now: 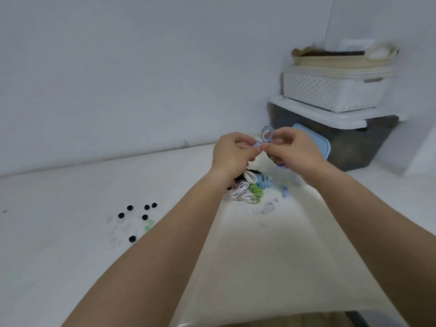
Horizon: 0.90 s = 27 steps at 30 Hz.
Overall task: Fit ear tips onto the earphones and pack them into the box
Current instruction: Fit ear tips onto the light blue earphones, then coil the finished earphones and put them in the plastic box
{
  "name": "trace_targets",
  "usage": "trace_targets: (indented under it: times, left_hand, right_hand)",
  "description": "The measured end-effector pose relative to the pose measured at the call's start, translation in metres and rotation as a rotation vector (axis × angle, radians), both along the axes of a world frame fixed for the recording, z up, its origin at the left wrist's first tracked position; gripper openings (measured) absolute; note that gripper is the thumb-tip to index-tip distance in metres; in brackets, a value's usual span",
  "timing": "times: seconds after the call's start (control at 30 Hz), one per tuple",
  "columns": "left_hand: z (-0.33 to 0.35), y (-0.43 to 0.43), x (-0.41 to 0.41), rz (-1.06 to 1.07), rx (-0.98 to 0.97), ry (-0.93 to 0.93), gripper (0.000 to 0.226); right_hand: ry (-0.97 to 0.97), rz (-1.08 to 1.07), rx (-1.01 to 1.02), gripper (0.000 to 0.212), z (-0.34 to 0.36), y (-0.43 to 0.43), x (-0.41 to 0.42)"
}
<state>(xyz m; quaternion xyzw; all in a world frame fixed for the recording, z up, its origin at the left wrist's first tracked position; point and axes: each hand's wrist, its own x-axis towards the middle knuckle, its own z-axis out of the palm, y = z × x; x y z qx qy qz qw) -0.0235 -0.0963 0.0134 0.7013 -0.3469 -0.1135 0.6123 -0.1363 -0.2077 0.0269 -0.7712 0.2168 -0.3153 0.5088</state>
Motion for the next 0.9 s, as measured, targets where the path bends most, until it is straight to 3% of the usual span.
trace_targets:
  times: [0.17, 0.27, 0.3, 0.4, 0.47, 0.6, 0.67, 0.7, 0.83, 0.9]
  left_hand:
    - [-0.006, -0.061, -0.019, 0.032, 0.123, -0.186, 0.016]
    - [-0.007, -0.077, -0.020, -0.019, 0.225, -0.251, 0.012]
    - [-0.008, -0.077, -0.018, -0.023, 0.254, -0.274, 0.013]
    - [-0.010, -0.066, -0.015, 0.031, 0.267, -0.338, 0.018]
    - [-0.011, -0.047, -0.017, 0.023, 0.249, -0.349, 0.013]
    - [-0.021, -0.008, -0.027, -0.110, 0.400, -0.405, 0.011]
    - [-0.030, 0.005, -0.033, -0.122, 0.500, -0.434, 0.005]
    - [-0.034, 0.009, -0.036, -0.114, 0.540, -0.454, 0.002]
    - [-0.048, 0.024, -0.044, -0.071, 0.730, -0.617, 0.034]
    - [-0.054, 0.029, -0.049, -0.071, 0.757, -0.628, 0.029]
  right_hand:
    - [0.144, -0.196, -0.295, 0.013, -0.002, -0.047, -0.015]
    - [0.286, -0.258, -0.471, 0.021, -0.003, -0.064, -0.012]
    - [0.330, -0.261, -0.491, 0.013, -0.003, -0.064, -0.010]
    - [0.419, -0.289, -0.551, 0.038, -0.006, -0.063, -0.008]
    - [0.367, -0.304, -0.584, 0.035, -0.009, -0.060, -0.010]
    - [0.244, -0.078, -0.462, 0.019, -0.014, -0.042, -0.019]
    - [0.255, 0.006, -0.444, 0.021, -0.017, -0.031, -0.026]
    - [0.280, 0.036, -0.430, 0.023, -0.020, -0.025, -0.030]
    - [0.487, 0.230, -0.505, 0.041, -0.034, -0.007, -0.043]
    - [0.554, 0.289, -0.542, 0.046, -0.042, -0.002, -0.045]
